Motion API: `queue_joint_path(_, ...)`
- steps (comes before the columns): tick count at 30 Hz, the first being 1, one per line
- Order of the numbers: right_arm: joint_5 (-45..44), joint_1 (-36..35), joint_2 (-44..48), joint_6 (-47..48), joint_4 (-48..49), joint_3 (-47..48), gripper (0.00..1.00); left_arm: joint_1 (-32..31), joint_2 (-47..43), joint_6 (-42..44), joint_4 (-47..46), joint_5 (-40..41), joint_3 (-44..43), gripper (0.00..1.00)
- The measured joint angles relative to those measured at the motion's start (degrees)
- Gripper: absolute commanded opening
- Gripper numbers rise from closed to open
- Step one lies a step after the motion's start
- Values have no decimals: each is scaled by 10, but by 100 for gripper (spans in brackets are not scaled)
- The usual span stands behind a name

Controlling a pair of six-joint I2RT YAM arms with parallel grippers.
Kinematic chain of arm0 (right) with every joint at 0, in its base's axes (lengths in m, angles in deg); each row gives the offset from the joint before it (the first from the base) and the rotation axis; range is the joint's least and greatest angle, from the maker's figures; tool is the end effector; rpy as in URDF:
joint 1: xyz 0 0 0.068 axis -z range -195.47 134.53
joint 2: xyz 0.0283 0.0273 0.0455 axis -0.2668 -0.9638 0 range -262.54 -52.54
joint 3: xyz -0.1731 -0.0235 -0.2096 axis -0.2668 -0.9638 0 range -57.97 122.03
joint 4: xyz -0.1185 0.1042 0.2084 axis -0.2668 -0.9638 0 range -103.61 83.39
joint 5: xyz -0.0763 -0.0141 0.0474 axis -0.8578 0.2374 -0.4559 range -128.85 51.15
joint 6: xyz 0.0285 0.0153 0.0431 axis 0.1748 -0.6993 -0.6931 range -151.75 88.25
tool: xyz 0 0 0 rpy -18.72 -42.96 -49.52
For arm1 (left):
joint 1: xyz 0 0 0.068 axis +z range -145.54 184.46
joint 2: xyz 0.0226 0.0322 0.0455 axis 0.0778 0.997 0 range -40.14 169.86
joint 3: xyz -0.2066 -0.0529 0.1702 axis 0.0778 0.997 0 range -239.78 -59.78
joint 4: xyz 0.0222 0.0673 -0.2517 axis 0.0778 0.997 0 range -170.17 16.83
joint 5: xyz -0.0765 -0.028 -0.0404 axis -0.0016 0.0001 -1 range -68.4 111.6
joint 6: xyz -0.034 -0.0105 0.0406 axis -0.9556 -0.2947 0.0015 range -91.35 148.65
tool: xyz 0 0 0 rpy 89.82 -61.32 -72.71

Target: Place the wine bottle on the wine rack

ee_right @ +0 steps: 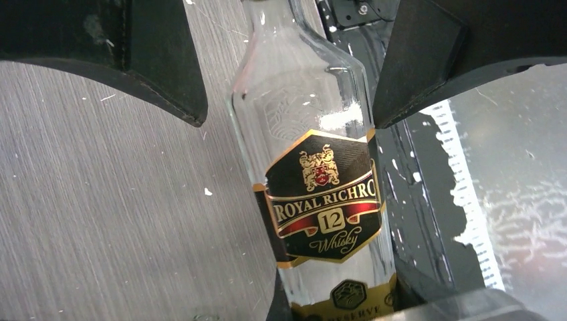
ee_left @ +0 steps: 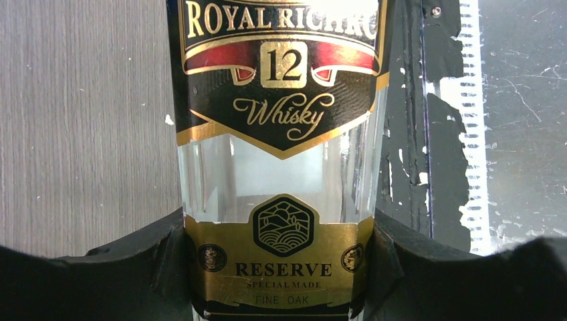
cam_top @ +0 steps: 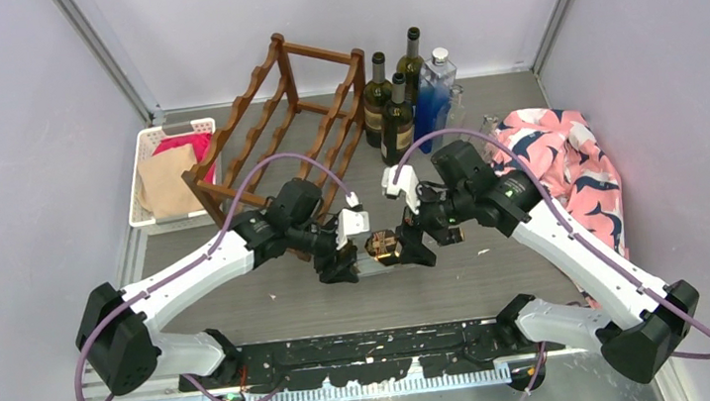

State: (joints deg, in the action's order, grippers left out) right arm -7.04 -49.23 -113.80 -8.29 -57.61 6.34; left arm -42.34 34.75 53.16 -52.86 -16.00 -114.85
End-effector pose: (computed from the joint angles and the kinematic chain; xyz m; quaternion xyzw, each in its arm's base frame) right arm 0.1594 0.1290 0.3405 -0.5161 0.7410 0.2857 0.3207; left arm 0.1701 -0.2129 0.2668 0.6093 0.6473 -0.3612 0.2815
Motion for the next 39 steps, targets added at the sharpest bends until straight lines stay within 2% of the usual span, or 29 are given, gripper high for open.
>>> queue_joint_path(10, -13, -33, -3, 54, -8, -15, 92, -1, -6, 0, 2, -6, 0, 0)
queue_joint_path(23, -13, -47, 7, 86, -9, -34, 71, -1, -9, 2, 2, -15, 0, 0)
queue_joint_path(26, -13, -47, 7, 86, -10, -34, 56, -1, -9, 2, 2, -15, 0, 0)
queue_joint_path(29, -13, -47, 7, 86, -12, -34, 15, -1, -9, 2, 2, -15, 0, 0)
queue_joint_path(30, -12, -47, 8, 85, -13, -34, 7, -1, -9, 2, 2, -15, 0, 1)
queue_joint_path(31, -13, -47, 9, 83, -13, -34, 2, -1, -9, 1, 1, -15, 0, 13)
queue_joint_path(33, -13, -48, 11, 78, -17, -32, 1, -1, -9, -2, 0, -15, 0, 48)
queue_joint_path(34, -14, -48, 12, 76, -18, -31, 1, -2, -9, -4, -2, -15, 0, 60)
queue_joint_path(36, -17, -48, 19, 71, -21, -31, 1, -3, -9, -10, -8, -15, 0, 75)
queue_joint_path(39, -30, -48, 37, 47, -27, -32, 1, -5, -18, -27, -37, -14, 0, 83)
